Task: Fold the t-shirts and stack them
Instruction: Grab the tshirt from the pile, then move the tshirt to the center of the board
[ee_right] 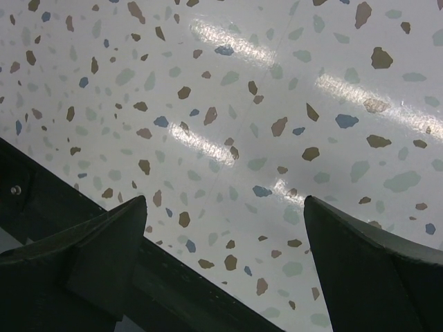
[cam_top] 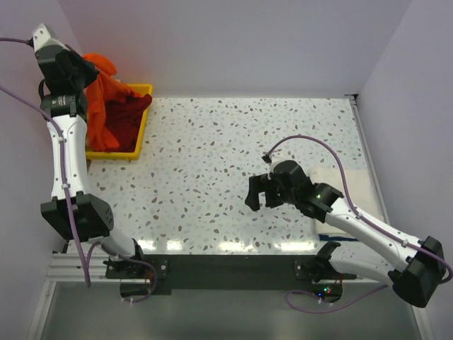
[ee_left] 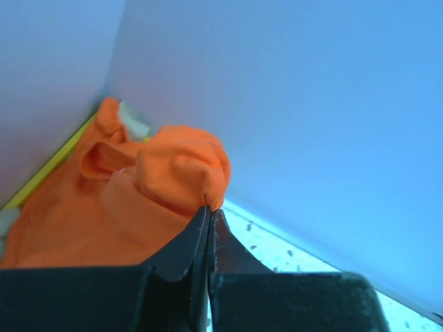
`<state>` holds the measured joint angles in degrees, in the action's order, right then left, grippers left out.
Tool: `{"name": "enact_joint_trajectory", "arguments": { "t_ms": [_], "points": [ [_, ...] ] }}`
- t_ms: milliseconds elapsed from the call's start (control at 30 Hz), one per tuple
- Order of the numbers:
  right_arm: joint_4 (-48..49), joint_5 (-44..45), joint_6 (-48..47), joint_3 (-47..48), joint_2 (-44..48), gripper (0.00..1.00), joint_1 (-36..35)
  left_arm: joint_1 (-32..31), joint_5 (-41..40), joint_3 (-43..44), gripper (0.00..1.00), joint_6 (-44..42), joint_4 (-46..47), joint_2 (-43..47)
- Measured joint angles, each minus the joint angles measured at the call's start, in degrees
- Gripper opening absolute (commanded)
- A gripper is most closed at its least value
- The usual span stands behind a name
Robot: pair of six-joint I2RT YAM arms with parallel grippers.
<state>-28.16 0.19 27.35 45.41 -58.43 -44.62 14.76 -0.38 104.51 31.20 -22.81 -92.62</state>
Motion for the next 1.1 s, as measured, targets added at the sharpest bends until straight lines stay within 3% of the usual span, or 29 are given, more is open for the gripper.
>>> {"name": "enact_joint_trajectory", "arguments": {
  "t_ms": [333, 533, 700, 967, 1100],
  "points": [
    [0.0, 0.3, 0.0, 2.8, -0.5, 0.99, 0.0, -4.3, 11.7, 4.0, 0.00, 1.9, 8.2, 11.9],
    [-0.1, 0.9, 0.0, 3.7, 0.2, 0.99, 0.0, -12.8, 15.2, 4.7, 0.00, 2.8, 12.0, 16.0],
    [-0.3, 2.1, 0.1, 3.7, 1.2, 0.99, 0.0, -22.3, 14.1, -3.0, 0.00, 3.7, 16.2, 18.2],
    [-1.9, 5.7, 1.4, 3.7, 4.2, 0.99, 0.0, -39.8, 8.4, -14.4, 0.00, 3.7, 17.6, 10.0],
    [-2.3, 8.5, 2.7, 3.3, 6.8, 0.99, 0.0, -45.8, 7.3, -14.9, 0.15, 3.7, 17.4, 1.2]
  ]
}}
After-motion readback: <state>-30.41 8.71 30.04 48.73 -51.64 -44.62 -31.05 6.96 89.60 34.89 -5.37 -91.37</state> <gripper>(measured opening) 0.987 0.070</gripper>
